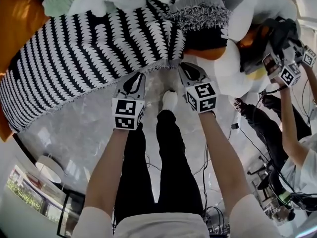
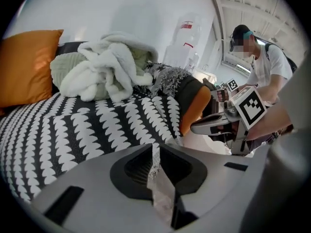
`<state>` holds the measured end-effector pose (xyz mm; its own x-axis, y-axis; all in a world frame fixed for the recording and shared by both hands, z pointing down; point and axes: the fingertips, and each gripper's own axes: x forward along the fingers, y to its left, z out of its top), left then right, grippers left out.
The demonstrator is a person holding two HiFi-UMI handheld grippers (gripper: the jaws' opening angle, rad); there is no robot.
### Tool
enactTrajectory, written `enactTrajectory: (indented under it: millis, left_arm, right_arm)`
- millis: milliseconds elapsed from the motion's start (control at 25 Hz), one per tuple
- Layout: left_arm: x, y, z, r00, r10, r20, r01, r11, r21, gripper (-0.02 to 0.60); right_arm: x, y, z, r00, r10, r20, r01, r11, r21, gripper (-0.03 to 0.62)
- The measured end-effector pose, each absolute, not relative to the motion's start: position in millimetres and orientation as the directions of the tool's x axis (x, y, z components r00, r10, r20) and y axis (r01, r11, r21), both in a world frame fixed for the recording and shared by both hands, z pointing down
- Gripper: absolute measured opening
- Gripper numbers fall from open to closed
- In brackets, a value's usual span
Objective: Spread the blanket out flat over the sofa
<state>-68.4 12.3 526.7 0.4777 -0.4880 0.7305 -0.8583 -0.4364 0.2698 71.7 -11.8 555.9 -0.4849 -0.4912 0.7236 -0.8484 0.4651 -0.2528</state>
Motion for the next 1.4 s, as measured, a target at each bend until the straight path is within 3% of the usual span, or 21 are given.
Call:
enactTrajectory:
  millis: [440, 720, 1040, 1400]
  left_arm:
    - [-65, 15, 593, 0.399, -0.469, 0.788, -0.880, -0.437, 0.185, 0.096]
    - [-73, 17, 618, 0.339, -0.442, 0.831, -0.869, -0.485, 0.097, 0.141]
    - [-78, 17, 635, 0.239, -0.457, 0.857, -0.865, -0.501, -0.025, 0.141]
    - [-83, 15, 636, 0.169, -0.490, 0.855, -0.854, -0.507, -0.122, 0.089]
  right_arm:
    - [80, -20, 613, -0.486, -0.506, 0.712, -0.852, 0.457, -0.256, 0.029]
    - [82, -25, 622, -0.431, -0.517, 0.739, -0.878, 0.428, -0.213, 0.111]
    - [86, -24, 640, -0.412, -0.522, 0.747, -0.887, 0.416, -0.200, 0.146]
    - [83, -30, 648, -0.407, -0.515, 0.755, -0.891, 0.407, -0.202, 0.115]
